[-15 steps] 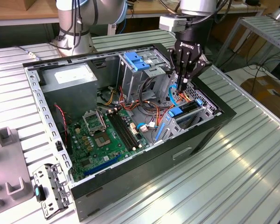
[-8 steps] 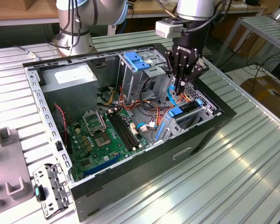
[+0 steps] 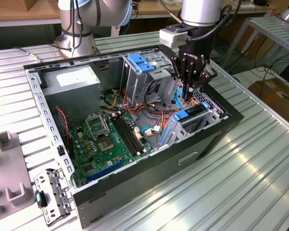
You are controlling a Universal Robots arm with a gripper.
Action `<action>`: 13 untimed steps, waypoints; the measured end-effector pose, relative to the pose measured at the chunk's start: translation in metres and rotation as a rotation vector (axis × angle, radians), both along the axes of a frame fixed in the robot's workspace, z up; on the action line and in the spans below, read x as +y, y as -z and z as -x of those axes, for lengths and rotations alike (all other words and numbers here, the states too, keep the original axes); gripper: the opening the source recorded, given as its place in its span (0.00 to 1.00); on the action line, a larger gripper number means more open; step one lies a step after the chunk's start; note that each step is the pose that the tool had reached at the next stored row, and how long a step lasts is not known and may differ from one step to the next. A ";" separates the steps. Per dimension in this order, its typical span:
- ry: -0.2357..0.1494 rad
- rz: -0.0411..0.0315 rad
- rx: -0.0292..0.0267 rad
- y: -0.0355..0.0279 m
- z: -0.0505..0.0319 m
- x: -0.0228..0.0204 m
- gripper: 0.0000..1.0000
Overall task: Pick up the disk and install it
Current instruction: 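Insert the second disk wire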
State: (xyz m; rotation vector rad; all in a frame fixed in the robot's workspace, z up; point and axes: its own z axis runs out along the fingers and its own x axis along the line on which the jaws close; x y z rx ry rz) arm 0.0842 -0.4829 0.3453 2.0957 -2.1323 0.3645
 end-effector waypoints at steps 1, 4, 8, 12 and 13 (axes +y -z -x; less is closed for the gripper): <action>0.000 0.0000 -0.0012 0.0003 0.0003 -0.0018 0.16; 0.000 0.0000 -0.0028 0.0012 0.0006 -0.0115 0.16; 0.000 -0.0033 -0.0048 0.0014 0.0008 -0.0219 0.16; 0.000 -0.0049 -0.0049 0.0014 0.0009 -0.0258 0.16; 0.000 -0.0067 -0.0049 0.0013 0.0008 -0.0274 0.16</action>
